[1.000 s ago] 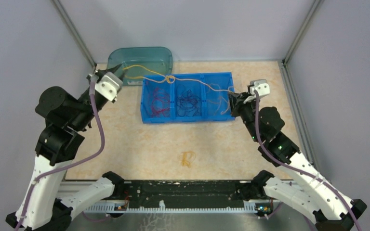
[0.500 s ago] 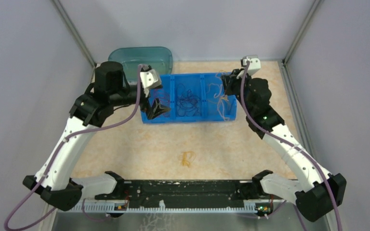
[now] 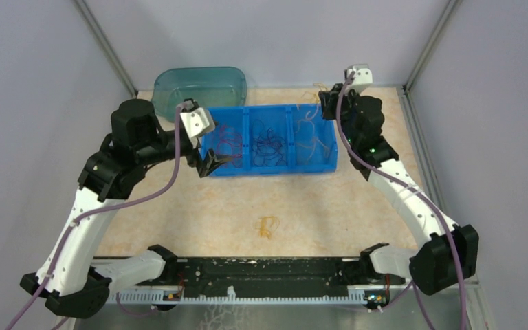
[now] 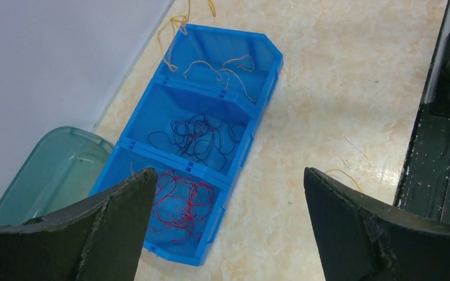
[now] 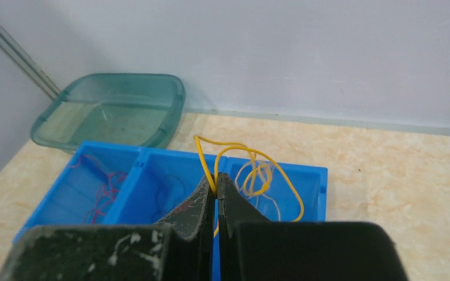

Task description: Untangle the cables

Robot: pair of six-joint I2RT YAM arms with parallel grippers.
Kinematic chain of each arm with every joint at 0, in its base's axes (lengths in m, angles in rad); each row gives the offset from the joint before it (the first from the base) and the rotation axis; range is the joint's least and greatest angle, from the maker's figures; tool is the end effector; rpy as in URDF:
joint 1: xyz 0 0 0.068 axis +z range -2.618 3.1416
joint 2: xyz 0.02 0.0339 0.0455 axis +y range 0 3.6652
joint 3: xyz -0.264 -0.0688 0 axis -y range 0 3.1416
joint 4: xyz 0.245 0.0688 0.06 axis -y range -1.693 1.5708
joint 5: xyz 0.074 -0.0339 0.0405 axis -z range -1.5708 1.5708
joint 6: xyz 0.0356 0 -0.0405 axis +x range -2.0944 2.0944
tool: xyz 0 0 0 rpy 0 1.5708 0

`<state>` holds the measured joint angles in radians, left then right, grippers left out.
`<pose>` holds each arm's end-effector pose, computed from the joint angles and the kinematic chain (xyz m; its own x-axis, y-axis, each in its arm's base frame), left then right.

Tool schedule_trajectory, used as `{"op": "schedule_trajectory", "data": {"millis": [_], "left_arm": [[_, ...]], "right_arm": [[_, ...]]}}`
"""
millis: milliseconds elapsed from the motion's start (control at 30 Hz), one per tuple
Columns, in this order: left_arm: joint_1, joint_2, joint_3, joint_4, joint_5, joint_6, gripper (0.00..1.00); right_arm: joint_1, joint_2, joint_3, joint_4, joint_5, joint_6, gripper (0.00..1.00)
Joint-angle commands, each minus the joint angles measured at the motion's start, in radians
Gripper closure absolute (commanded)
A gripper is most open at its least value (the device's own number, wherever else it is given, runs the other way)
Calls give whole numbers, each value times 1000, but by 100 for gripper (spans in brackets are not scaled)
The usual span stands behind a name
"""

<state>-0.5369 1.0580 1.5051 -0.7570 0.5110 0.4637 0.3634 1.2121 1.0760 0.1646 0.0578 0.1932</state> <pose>0.1505 -0.1098 0.4715 0.1442 0.3682 -0.9185 0.8742 0.3876 0.2926 0.2696 0.1003 0.3900 -0.0316 0.1930 -0.9807 -0.3004 0.9340 0.1935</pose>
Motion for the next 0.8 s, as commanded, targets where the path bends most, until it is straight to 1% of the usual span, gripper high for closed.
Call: {"op": "schedule_trajectory", "data": {"millis": [0, 167, 200, 267, 333, 367, 433, 467, 500, 567, 600, 700, 767], "left_arm": [[-1, -12, -20, -48, -56, 0, 0], [-1, -32, -31, -41, -74, 15, 0], [-1, -34, -32, -40, -76, 16, 0], [0, -37, -35, -42, -83, 19, 0], [-1, -39, -36, -43, -91, 15, 0], [0, -39, -36, -46, -93, 13, 0], [0, -40, -37, -50, -101, 3, 0], [0, -38, -37, -55, -108, 3, 0], [-1, -35, -34, -58, -115, 1, 0], [0, -28, -29, -61, -139, 0, 0], [0, -23, -27, -63, -153, -1, 0], [12, 2, -14, -74, -165, -3, 0], [32, 21, -14, -75, -156, -6, 0]], "right_arm": [[-4, 44, 5, 54, 32, -65, 100], [-4, 80, -34, 63, 58, -81, 100], [-4, 91, -36, 60, 59, -83, 99], [-4, 120, -26, 42, 56, -93, 88], [-4, 152, -9, 24, 50, -114, 83], [-4, 164, 0, 21, 52, -117, 78], [-4, 185, 23, 6, 66, -118, 62], [-4, 193, 38, -8, 66, -120, 58], [-4, 200, 54, -22, 64, -125, 54], [-4, 197, 74, -42, 59, -130, 51], [-4, 190, 77, -47, 51, -129, 47], [6, 149, 61, -64, -31, -131, 31], [34, 109, 18, -63, -93, -136, 20]]}}
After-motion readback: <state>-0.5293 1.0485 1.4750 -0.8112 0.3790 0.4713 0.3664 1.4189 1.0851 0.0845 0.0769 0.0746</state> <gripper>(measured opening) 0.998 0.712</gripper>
